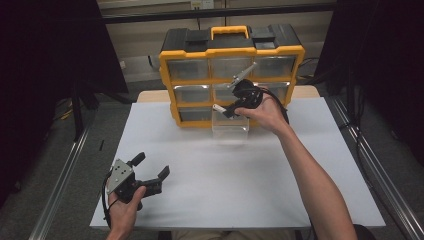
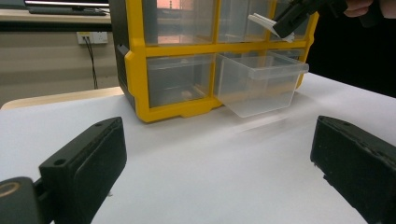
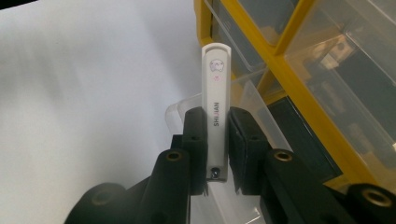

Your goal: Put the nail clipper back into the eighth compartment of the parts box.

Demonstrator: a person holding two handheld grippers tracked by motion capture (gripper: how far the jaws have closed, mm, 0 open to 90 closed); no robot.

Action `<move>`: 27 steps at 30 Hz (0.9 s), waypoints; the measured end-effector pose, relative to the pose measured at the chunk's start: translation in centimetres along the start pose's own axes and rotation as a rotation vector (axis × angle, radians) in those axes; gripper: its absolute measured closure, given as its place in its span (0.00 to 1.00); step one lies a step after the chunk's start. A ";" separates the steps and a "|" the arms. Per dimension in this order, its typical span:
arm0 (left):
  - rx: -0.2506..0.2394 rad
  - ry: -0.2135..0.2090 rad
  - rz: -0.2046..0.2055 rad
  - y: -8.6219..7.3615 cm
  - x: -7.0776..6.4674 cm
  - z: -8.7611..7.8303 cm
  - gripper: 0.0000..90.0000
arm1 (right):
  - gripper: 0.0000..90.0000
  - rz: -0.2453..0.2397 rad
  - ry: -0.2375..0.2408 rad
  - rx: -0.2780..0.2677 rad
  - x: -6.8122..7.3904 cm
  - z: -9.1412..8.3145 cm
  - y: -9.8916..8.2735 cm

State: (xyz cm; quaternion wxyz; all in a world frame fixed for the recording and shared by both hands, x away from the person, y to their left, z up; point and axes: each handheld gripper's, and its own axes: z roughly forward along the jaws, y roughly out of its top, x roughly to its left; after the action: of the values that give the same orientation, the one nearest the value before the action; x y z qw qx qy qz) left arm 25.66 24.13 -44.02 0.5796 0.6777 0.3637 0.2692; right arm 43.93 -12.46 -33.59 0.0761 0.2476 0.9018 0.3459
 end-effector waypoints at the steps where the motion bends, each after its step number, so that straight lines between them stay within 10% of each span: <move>1: -0.001 0.001 0.000 0.0 0.0 0.0 0.04 | 0.87 0.008 -0.003 0.007 -0.1 0.0 0.0; 27: 0.011 -0.006 0.001 0.0 -0.1 0.0 0.04 | 0.87 0.063 -0.014 0.151 -2.2 1.6 -0.4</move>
State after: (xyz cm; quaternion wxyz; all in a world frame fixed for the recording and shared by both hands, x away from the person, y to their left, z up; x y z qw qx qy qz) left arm 25.55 24.04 -44.00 0.5768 0.6819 0.3632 0.2654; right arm 46.22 -12.87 -35.13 0.0526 0.2834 0.9165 0.2772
